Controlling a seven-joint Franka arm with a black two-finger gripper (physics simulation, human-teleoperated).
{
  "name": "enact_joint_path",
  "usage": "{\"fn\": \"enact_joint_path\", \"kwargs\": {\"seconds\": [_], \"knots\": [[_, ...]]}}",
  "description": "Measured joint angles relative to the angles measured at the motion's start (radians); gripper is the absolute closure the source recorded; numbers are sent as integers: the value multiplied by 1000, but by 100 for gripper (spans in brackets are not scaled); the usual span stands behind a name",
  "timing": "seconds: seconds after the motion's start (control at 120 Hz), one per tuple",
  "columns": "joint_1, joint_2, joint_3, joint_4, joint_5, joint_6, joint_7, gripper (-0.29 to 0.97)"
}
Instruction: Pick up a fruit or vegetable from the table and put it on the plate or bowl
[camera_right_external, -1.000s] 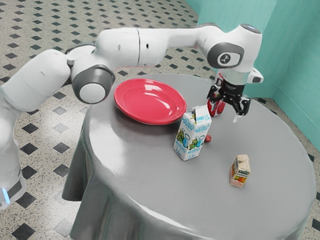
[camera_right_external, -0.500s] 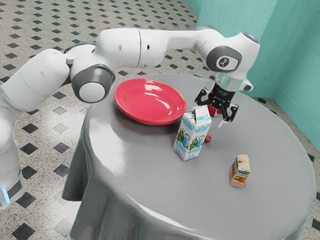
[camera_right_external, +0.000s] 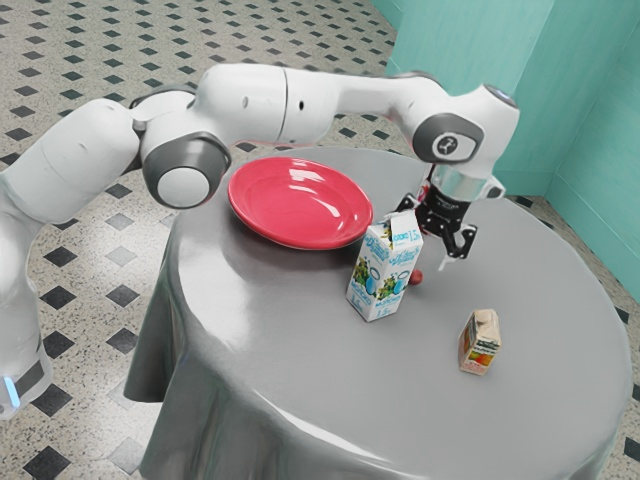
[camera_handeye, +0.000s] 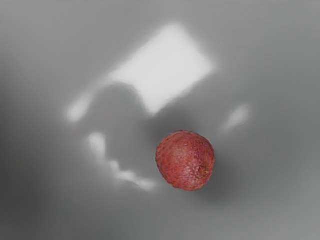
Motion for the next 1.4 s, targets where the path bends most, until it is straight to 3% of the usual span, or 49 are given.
{"fn": "enact_joint_path", "kwargs": {"seconds": [0.408,0.817,1.4], "knots": [[-2,10,-1,-40,1,69,-30,0],[-3,25,-2,-50,70,144,-48,0],[-5,26,-4,-128,74,221,-60,0]]}}
